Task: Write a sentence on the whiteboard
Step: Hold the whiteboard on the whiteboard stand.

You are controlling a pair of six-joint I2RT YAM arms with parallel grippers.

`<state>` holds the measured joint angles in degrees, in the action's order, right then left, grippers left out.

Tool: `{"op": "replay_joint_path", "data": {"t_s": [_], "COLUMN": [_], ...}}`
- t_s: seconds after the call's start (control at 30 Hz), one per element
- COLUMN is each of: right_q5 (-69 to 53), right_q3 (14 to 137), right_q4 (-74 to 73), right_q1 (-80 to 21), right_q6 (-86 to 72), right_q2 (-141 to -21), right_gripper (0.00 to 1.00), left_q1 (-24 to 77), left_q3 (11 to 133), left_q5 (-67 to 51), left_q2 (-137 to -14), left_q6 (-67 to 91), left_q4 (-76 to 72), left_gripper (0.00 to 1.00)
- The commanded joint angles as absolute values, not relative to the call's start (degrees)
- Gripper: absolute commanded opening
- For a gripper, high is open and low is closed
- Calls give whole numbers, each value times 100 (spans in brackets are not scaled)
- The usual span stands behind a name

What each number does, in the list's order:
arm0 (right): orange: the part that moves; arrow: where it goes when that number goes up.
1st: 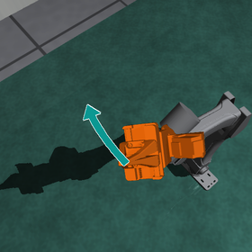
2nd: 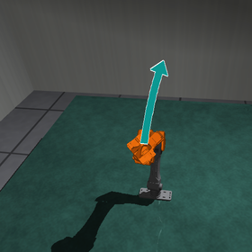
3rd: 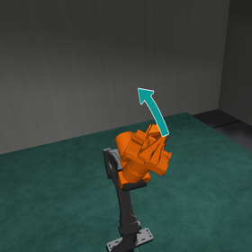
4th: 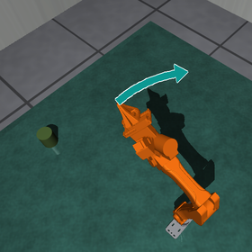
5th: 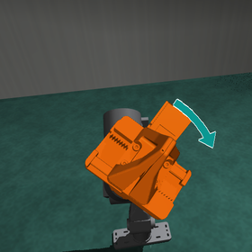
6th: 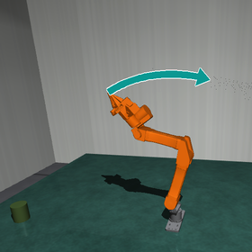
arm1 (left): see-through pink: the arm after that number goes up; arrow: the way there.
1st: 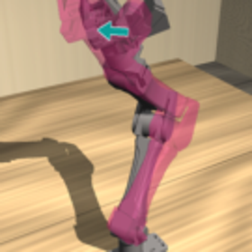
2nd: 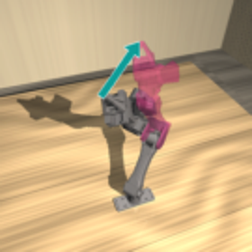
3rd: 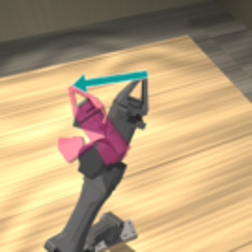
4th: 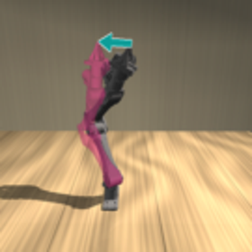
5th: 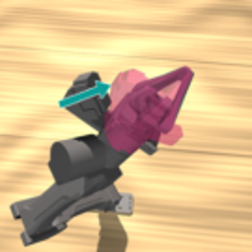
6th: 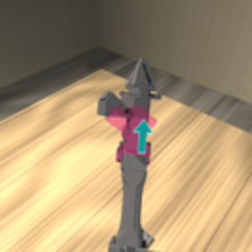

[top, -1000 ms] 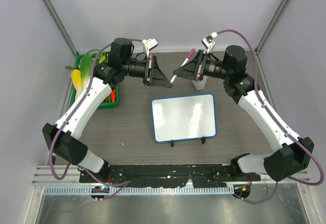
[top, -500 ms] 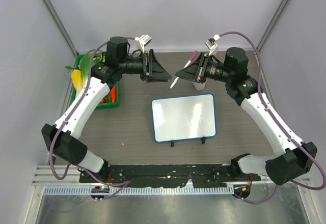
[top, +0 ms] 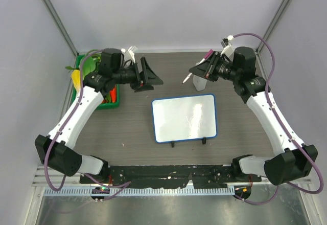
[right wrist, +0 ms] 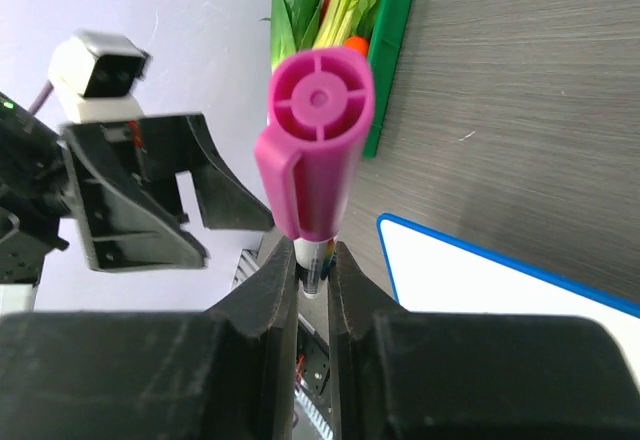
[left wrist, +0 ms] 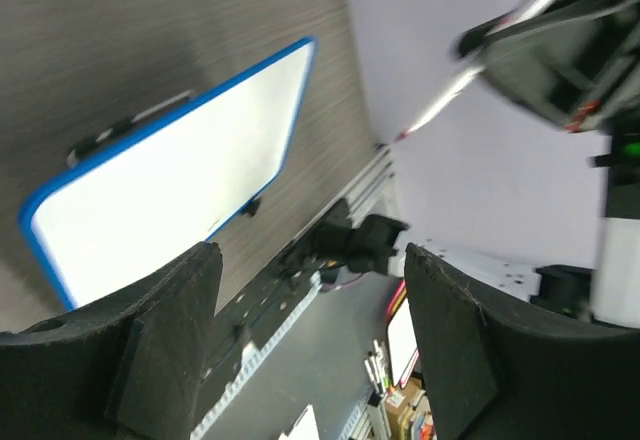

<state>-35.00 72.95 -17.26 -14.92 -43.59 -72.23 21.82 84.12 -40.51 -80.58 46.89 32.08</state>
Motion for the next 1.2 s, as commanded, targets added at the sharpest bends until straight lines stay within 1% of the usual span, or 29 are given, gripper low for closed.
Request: {"op": "replay_joint_path", "data": {"t_s": [0.0,0.13,0.23,0.33,0.53,0.7,0.77,0.9,1.0,1.1,1.17], "right_q5": [-3489,-3148,-2770,-2541,-1751,-1275,-1257,-1195,-1187,-1187,-1178], "right_q3": [7313,7181,7286,7164,6628,6320,6275,6354,6390,6320,6267], "right_q4": [-1661,-1826,-2301,-2548,-2672,-2742,-2751,-2795,-2795,-2681,-2576], "right_q1": [-1441,-1459,-1494,-1573,-2064,-2382,-2452,-2645,-2689,-2725,-2725], "right_q6": [-4122,-3895,-3587,-3279,-3374,-3638,-3709,-3718,-3700,-3674,-3683], "right_q2": [-7075,-6803,-6549,-6294,-5801,-5467,-5432,-5467,-5563,-5607,-5634], "right_gripper": [1,1,2,1,2,1,1,2,2,1,1], "left_q1": [2171,2171,2162,2162,2162,2153,2153,2127,2013,1943,1942], "left_q3": [7518,6488,6074,5688,5134,4475,4369,4263,4245,4280,4446], "left_q5": [-3463,-3550,-3674,-3552,-3585,-3718,-3700,-3568,-3734,-4025,-4218], "left_q2": [-7420,-7067,-7005,-6952,-7101,-7110,-7180,-7338,-7602,-7961,-8208], "left_q6": [4122,4227,4202,4000,3911,4253,4289,4175,4104,4210,4105], "left_q4": [3641,2972,2751,2628,2269,1144,924,669,362,-261,-360], "left_gripper": [78,78,77,77,73,72,70,68,66,59,56]}}
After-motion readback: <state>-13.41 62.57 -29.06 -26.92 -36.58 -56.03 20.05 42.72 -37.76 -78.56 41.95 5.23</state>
